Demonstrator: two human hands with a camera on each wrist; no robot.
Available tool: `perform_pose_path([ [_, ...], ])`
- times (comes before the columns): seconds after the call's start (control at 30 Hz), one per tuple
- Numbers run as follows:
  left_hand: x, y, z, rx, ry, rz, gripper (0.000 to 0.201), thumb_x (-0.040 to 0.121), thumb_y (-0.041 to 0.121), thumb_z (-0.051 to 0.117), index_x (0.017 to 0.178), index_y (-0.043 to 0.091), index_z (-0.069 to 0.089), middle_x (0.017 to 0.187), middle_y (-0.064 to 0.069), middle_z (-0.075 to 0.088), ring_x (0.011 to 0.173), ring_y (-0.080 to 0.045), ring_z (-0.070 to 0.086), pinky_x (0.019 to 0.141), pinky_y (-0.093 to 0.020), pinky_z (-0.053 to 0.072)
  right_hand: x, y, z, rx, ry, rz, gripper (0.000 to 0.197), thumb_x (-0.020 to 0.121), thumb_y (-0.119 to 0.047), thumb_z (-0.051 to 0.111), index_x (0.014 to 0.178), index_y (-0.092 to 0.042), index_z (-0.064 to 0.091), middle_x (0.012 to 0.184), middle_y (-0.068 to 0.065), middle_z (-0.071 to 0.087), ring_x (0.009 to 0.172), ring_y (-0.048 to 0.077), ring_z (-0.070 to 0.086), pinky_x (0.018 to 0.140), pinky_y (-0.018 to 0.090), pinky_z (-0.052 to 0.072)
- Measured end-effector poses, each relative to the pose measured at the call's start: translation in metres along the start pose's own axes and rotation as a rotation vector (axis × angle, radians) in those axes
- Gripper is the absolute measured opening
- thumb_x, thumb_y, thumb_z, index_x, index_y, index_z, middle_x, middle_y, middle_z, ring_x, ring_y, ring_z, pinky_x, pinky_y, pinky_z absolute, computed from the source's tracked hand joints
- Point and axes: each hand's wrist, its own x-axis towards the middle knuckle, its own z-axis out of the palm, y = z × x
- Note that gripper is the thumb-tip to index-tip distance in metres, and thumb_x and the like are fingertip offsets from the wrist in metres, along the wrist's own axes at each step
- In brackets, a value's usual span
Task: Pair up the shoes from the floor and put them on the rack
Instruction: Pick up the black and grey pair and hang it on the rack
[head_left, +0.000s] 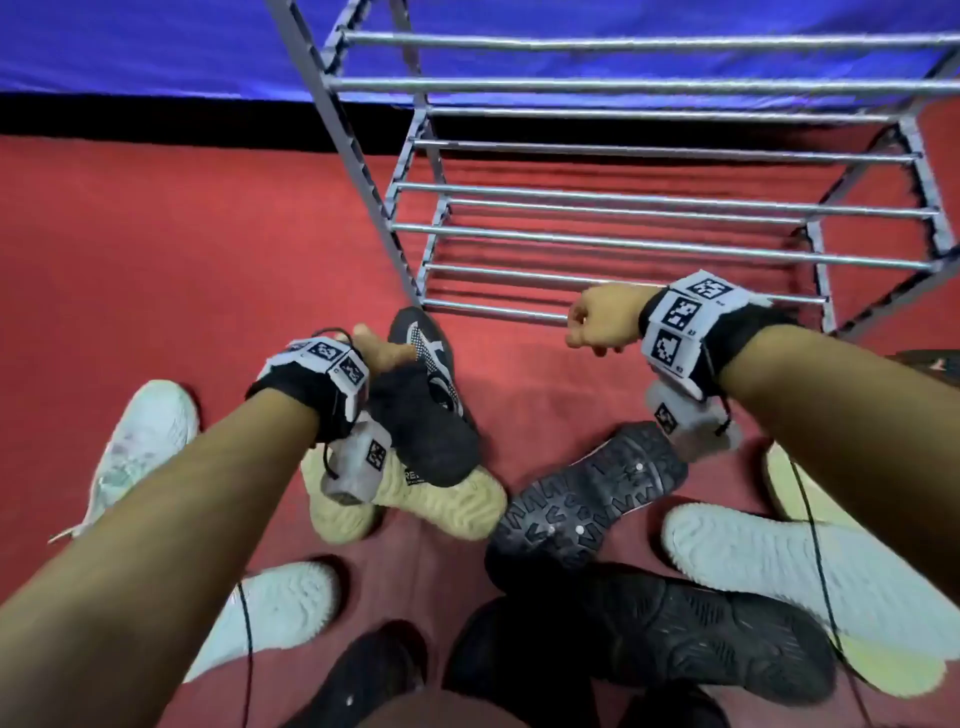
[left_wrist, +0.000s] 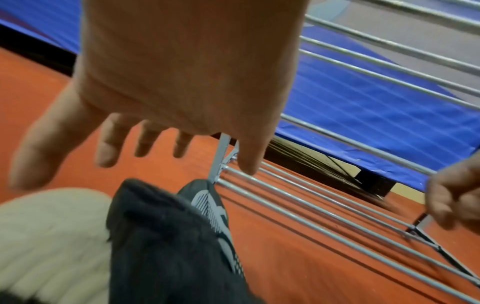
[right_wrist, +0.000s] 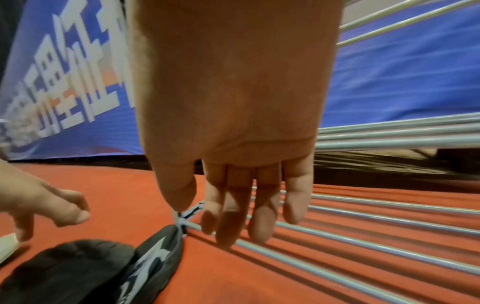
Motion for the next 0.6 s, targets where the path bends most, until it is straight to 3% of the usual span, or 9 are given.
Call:
perform_pose_path([
  [0.07, 0.002, -0.018, 0.014, -0.117, -0.021, -0.059, 0.078, 0.075, 0.050, 0.070, 0.132, 0.001, 0.047, 0.133, -0.018, 0.053, 0.121, -0.033, 0.052, 0.099, -0.038, 0.042, 0.016, -0.021, 0.010, -0.036, -0.005, -0.022, 0.023, 0.093, -0.026, 0.048, 0.094, -0.008, 0.063, 0.081, 0.005, 0.066, 0.069, 0.020, 0.054, 0.077, 0.030, 0.049],
  [0.13, 0.002, -0.029, 0.030, -0.179, -0.061, -0.083, 0.092, 0.069, 0.057, 0.071, 0.137, 0.003, 0.042, 0.139, -0.018, 0.047, 0.126, -0.030, 0.048, 0.103, -0.037, 0.038, 0.027, -0.044, 0.030, -0.030, -0.022, -0.062, 0.028, 0.095, -0.028, 0.046, 0.099, -0.006, 0.063, 0.098, 0.010, 0.069, 0.083, 0.022, 0.054, 0.077, 0.029, 0.044],
  [0.23, -0.002, -0.029, 0.051, -0.133, -0.088, -0.146, 0.110, 0.079, 0.055, 0.065, 0.150, 0.002, -0.001, 0.157, -0.020, 0.005, 0.145, -0.029, 0.011, 0.115, -0.033, 0.013, 0.043, -0.062, 0.068, 0.066, -0.071, -0.095, 0.036, 0.098, -0.034, 0.042, 0.117, -0.006, 0.056, 0.114, 0.012, 0.061, 0.093, 0.022, 0.051, 0.078, 0.027, 0.036],
  [0.3, 0.007, -0.039, 0.057, -0.169, -0.038, -0.172, 0.122, 0.072, 0.051, 0.073, 0.149, 0.007, -0.011, 0.155, -0.022, 0.003, 0.144, -0.034, 0.012, 0.116, -0.040, 0.020, 0.050, -0.068, 0.092, 0.173, -0.125, -0.086, 0.040, 0.099, -0.036, 0.041, 0.124, -0.006, 0.050, 0.107, 0.007, 0.054, 0.096, 0.019, 0.048, 0.078, 0.024, 0.031],
  [0.4, 0.024, -0.063, 0.066, -0.403, 0.101, -0.143, 0.122, 0.061, 0.029, 0.086, 0.147, 0.010, 0.002, 0.143, -0.022, 0.034, 0.129, -0.036, 0.041, 0.105, -0.045, 0.039, 0.062, -0.068, 0.113, 0.299, -0.125, -0.045, 0.038, 0.101, -0.033, 0.037, 0.123, -0.004, 0.049, 0.095, 0.003, 0.049, 0.086, 0.016, 0.045, 0.071, 0.020, 0.034],
  [0.47, 0.028, -0.072, 0.069, -0.672, 0.164, -0.099, 0.111, 0.062, 0.011, 0.085, 0.143, 0.010, 0.008, 0.132, -0.019, 0.048, 0.118, -0.034, 0.052, 0.092, -0.047, 0.050, 0.066, -0.068, 0.117, 0.387, -0.094, -0.007, 0.032, 0.101, -0.035, 0.038, 0.117, -0.010, 0.048, 0.078, -0.003, 0.046, 0.066, 0.011, 0.042, 0.049, 0.009, 0.035],
  [0.5, 0.028, -0.074, 0.070, -0.818, 0.181, -0.100, 0.104, 0.065, 0.003, 0.081, 0.141, 0.011, 0.010, 0.128, -0.017, 0.052, 0.113, -0.033, 0.056, 0.078, -0.045, 0.054, 0.068, -0.069, 0.119, 0.465, -0.091, 0.004, 0.032, 0.099, -0.038, 0.040, 0.118, -0.012, 0.046, 0.076, -0.005, 0.045, 0.063, 0.008, 0.041, 0.045, 0.007, 0.035],
  [0.53, 0.029, -0.075, 0.066, -0.931, 0.181, -0.110, 0.094, 0.069, -0.001, 0.076, 0.138, 0.013, 0.013, 0.124, -0.014, 0.055, 0.107, -0.032, 0.059, 0.065, -0.039, 0.054, 0.071, -0.076, 0.116, 0.560, -0.096, -0.010, 0.036, 0.098, -0.040, 0.043, 0.122, -0.013, 0.045, 0.083, -0.005, 0.050, 0.068, 0.008, 0.046, 0.051, 0.005, 0.037],
  [0.6, 0.027, -0.071, 0.064, -0.993, 0.143, -0.092, 0.071, 0.074, -0.001, 0.072, 0.128, 0.012, 0.027, 0.119, -0.014, 0.059, 0.097, -0.029, 0.063, 0.051, -0.030, 0.050, 0.068, -0.083, 0.116, 0.741, -0.121, -0.035, 0.051, 0.094, -0.044, 0.048, 0.134, -0.014, 0.038, 0.111, -0.002, 0.055, 0.094, 0.013, 0.056, 0.080, 0.019, 0.045],
])
